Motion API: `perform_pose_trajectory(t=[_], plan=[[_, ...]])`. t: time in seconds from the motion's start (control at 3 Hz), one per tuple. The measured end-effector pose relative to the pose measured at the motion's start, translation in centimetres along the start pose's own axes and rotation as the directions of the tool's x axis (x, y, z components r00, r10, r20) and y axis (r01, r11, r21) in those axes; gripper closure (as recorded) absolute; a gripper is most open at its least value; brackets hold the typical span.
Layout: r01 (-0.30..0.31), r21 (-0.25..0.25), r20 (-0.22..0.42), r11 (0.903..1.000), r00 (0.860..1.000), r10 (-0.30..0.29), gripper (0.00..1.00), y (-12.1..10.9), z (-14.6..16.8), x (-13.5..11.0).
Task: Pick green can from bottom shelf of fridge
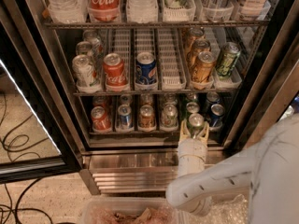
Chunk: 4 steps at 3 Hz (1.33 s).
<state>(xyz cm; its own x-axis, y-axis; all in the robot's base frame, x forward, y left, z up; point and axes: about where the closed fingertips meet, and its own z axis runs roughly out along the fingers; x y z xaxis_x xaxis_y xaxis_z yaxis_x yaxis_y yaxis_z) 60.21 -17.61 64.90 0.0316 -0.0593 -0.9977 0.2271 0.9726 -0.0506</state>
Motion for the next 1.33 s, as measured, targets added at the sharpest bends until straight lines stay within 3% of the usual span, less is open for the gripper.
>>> perform_pose_trajectory(t=[0.67, 1.33], plan=[[-0.001, -0.106, 0.005, 0.9944, 1.000, 0.001, 1.00, -3.7, -2.1, -0.2], [-0.011, -0.171, 0.006, 0.9853, 1.000, 0.012, 1.00, -2.9, -2.4, -0.6]])
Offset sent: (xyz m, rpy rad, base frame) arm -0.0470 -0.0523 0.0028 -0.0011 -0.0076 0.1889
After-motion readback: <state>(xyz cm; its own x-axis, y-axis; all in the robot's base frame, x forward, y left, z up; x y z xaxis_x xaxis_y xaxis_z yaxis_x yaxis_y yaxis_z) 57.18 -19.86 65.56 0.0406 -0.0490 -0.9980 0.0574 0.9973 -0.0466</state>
